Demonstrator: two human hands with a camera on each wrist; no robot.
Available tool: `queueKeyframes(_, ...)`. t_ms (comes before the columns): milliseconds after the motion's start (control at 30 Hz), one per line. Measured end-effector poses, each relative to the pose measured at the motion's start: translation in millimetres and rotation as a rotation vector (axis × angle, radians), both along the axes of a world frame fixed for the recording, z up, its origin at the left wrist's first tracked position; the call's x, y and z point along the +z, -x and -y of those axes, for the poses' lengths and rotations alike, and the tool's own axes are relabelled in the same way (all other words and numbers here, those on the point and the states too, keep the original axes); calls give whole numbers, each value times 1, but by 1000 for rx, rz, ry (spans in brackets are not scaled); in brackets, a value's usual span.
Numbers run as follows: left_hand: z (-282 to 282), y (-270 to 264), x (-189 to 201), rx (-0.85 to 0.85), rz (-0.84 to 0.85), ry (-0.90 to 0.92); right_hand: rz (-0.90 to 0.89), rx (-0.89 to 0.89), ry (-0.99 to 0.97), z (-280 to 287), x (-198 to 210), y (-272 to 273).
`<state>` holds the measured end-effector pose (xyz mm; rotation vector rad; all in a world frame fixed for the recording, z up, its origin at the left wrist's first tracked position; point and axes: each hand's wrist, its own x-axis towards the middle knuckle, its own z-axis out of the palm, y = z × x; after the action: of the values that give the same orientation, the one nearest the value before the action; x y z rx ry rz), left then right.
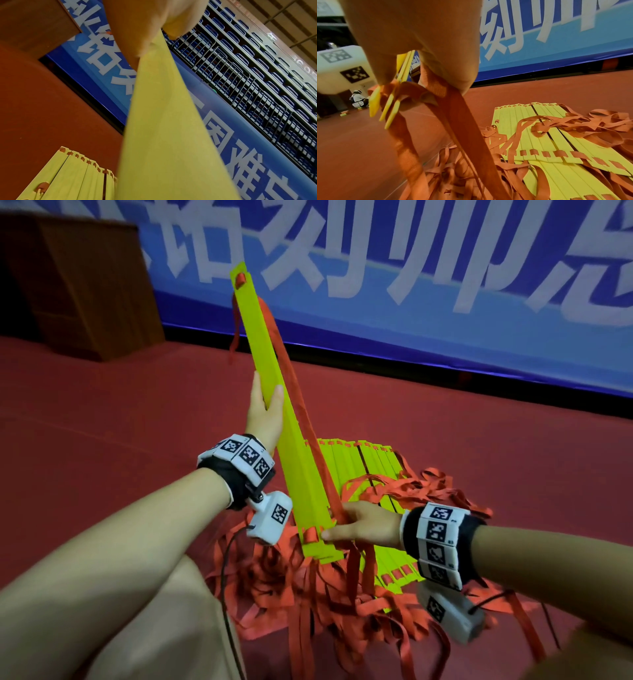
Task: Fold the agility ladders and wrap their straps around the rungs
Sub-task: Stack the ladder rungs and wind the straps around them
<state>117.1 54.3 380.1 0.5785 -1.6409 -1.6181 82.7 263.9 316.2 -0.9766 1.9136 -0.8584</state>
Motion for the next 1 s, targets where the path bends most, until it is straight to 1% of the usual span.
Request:
queueKeyframes(67, 2, 0, 0, -3, 13, -48, -30, -8, 0, 1, 1, 0)
queueKeyframes(133, 6, 2, -3, -21, 25, -68, -121, 35, -9, 1, 4, 3)
queueKeyframes(233, 7, 3, 0, -60, 2, -104, -349, 118, -52, 0, 13, 6)
queueKeyframes(333, 9, 6, 2, -73, -35, -105, -630, 190, -159, 0, 21, 6)
queueKeyframes(433, 11, 8, 4, -60, -62, -190, -771, 273, -252, 1, 24, 6)
queueKeyframes(500, 10, 6, 5, -68, -66, -213, -811, 289, -289, 0, 23, 7)
queueKeyframes(567, 8, 3, 6, -125, -52, -155, -840, 273, -269, -1, 22, 5)
queueKeyframes(633, 9, 5, -3, -154, -22, -62, -813, 192, -192, 0, 19, 2)
queueKeyframes(667, 10, 5, -4, -154, -15, -53, -774, 135, -148, 1, 18, 0)
queueKeyframes(700, 9, 4, -2, -157, -14, -65, -729, 83, -107, 2, 19, -2)
queueKeyframes(767, 3, 1, 6, -115, -89, -119, -689, 33, -59, 4, 19, -7)
queueKeyframes(900, 6, 5, 11, -92, -219, -231, -821, 58, -94, 9, 21, -8)
queueKeyframes(933, 7, 5, 12, -90, -239, -267, -824, 61, -94, 11, 20, -6)
queueKeyframes(1000, 7, 5, 13, -101, -266, -295, -770, 81, -70, 11, 22, -4)
